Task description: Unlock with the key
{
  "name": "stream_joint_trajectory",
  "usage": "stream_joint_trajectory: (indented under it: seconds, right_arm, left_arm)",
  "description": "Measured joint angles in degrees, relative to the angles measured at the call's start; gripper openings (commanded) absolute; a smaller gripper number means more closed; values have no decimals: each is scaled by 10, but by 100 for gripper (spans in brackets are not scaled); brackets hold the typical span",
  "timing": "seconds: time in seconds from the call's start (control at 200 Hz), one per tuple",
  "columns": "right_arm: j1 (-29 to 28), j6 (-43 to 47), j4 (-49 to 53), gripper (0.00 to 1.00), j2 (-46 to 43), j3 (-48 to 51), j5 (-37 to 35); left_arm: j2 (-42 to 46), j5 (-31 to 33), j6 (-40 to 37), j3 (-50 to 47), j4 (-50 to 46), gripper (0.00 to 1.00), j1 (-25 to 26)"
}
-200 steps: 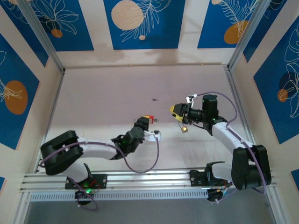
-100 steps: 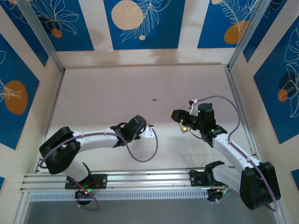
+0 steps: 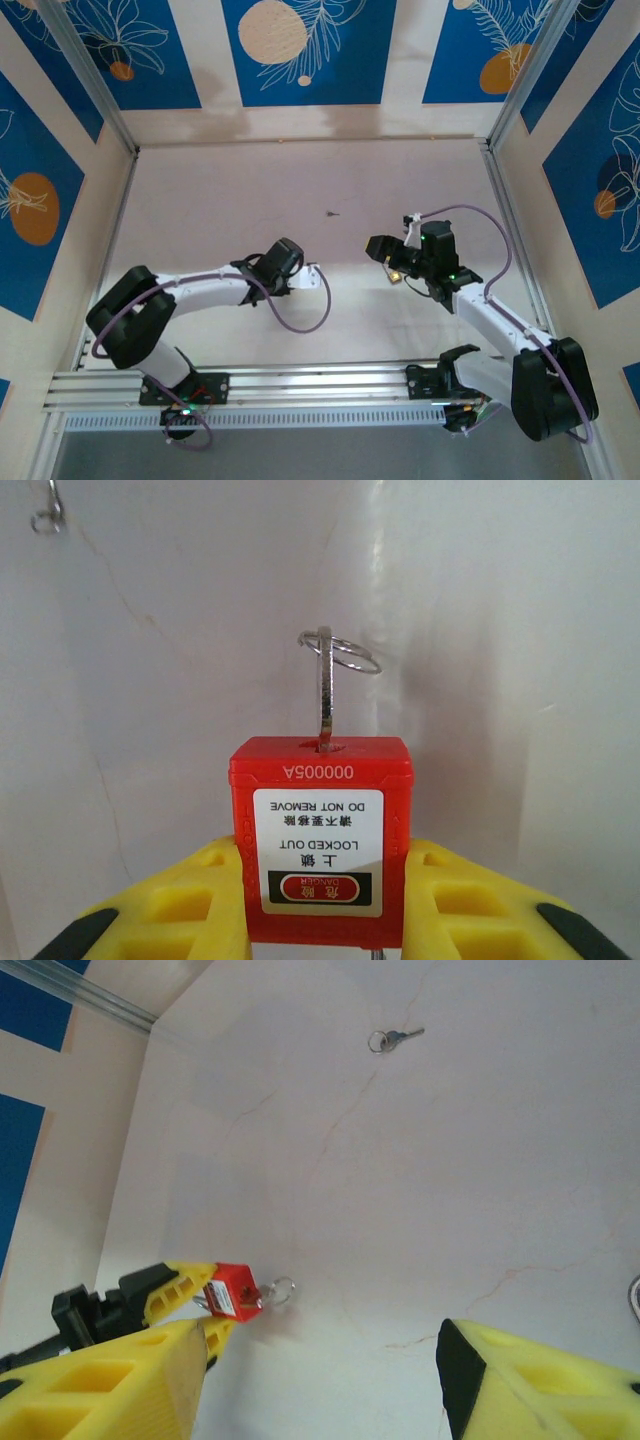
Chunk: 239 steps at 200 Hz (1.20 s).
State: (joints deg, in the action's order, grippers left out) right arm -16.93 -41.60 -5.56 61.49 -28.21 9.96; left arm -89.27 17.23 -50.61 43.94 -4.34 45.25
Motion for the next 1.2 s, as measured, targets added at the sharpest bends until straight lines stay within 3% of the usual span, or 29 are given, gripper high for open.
stream_joint_trajectory:
  seconds: [0.29,0.67,1.196]
  right_arm:
    - [4,0,6,63,10,0,-1]
    - [26,2,14,63,10,0,8]
    - [43,11,43,63,8,-8,28]
  left_arm:
    - [-72,-20,-24,43,38,21,-83]
    - [-128,-27,-45,94,66,38,-92]
    - [-141,-12,-68,106,90,82,-96]
